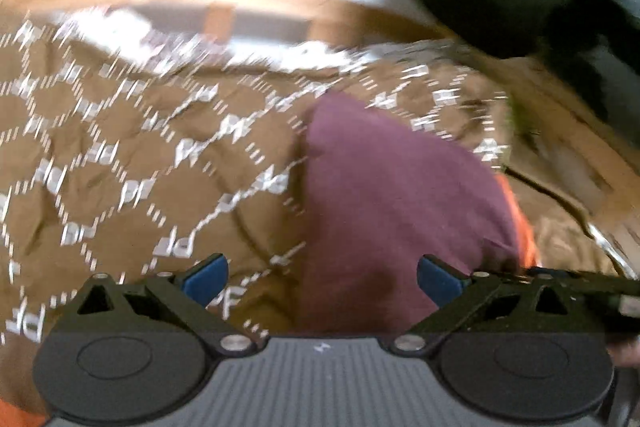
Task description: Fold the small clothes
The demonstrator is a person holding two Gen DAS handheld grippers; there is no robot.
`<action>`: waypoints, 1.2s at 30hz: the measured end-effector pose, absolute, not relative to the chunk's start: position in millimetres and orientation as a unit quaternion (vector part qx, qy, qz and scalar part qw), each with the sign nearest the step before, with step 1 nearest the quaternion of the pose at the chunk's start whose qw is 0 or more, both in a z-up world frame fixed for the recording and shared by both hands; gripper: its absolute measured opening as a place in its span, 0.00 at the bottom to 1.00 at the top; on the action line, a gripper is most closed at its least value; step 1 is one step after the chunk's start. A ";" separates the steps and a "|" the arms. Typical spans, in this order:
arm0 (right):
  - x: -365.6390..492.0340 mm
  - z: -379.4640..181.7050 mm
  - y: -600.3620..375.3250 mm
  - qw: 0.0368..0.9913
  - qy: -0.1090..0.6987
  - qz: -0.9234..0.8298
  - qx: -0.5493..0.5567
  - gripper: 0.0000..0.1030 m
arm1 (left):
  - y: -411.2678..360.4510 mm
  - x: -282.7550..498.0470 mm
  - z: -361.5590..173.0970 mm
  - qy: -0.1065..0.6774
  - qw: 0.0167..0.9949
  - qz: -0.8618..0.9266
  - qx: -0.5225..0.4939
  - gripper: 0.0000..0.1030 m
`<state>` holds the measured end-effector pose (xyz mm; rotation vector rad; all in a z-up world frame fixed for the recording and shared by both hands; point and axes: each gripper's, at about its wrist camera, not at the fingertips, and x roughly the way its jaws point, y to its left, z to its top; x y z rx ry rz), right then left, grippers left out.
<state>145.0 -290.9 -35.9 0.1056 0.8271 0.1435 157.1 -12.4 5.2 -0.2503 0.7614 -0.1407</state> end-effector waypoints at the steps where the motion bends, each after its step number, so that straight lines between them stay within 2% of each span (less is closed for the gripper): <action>1: 145.2 -36.4 -290.9 0.912 0.401 0.071 0.051 0.99 | -9.4 159.0 0.9 0.380 0.914 -0.062 -0.130 0.99; 6: 142.2 -25.8 -299.4 0.928 0.348 0.088 0.095 0.99 | -7.4 169.6 -22.7 0.428 0.891 -0.054 -0.143 0.99; 11: 142.8 -14.2 -308.5 0.944 0.278 0.097 0.145 0.97 | -10.1 165.5 -32.8 0.434 0.889 -0.055 -0.133 1.00; 14: 151.7 -19.8 -310.2 0.943 0.277 0.092 0.159 0.79 | -10.2 164.6 -35.9 0.441 0.886 -0.058 -0.134 1.00; 17: 160.1 -28.4 -311.6 0.940 0.285 0.086 0.166 0.53 | -12.6 164.7 -38.2 0.444 0.884 -0.061 -0.133 1.00; 18: 161.4 -29.9 -312.1 0.940 0.286 0.081 0.166 0.41 | -14.3 164.5 -38.7 0.445 0.884 -0.063 -0.130 1.00; 19: 162.4 -30.8 -312.3 0.940 0.287 0.078 0.165 0.36 | -17.0 165.7 -39.0 0.445 0.884 -0.064 -0.127 1.00; 23: 158.0 -27.9 -302.5 0.951 0.281 0.072 0.110 0.31 | -21.7 164.6 -41.4 0.441 0.887 -0.066 -0.116 1.00; 30: 138.9 -29.9 -242.8 0.964 0.206 0.080 -0.145 0.31 | -15.2 166.6 -46.1 0.452 0.878 -0.067 -0.139 1.00; 36: 137.6 -31.2 -239.2 0.961 0.198 0.082 -0.172 0.31 | -15.7 166.0 -46.2 0.452 0.879 -0.066 -0.137 1.00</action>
